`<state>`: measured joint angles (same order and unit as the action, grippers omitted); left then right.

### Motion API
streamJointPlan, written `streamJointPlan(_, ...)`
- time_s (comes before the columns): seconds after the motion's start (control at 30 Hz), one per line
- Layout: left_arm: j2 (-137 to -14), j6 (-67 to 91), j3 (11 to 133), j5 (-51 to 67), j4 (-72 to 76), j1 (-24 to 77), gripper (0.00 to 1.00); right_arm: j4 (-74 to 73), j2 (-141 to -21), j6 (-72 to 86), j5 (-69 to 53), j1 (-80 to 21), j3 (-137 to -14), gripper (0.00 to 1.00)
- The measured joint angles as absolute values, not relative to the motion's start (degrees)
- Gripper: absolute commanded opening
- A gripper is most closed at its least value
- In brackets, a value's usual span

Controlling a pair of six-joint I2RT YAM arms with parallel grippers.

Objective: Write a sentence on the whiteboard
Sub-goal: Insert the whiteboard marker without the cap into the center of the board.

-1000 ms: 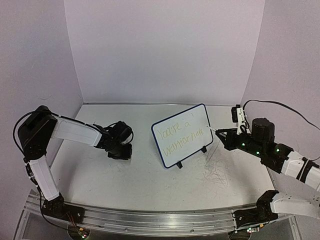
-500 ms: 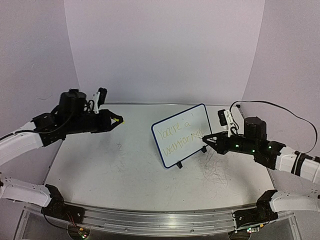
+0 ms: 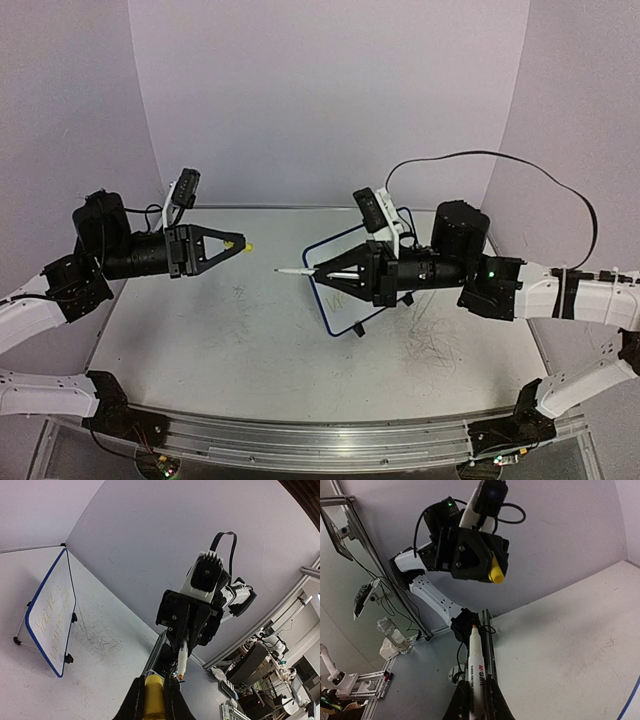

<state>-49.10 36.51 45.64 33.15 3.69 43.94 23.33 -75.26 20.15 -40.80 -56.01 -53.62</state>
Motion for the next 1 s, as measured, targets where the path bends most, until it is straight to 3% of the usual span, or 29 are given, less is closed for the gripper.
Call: streamJointPlan(1.0,-48.5,40.6,44.1,36.5,8.6,43.9,0.0,30.9,-81.6,23.8,-39.5,-57.2,-57.6,0.0)
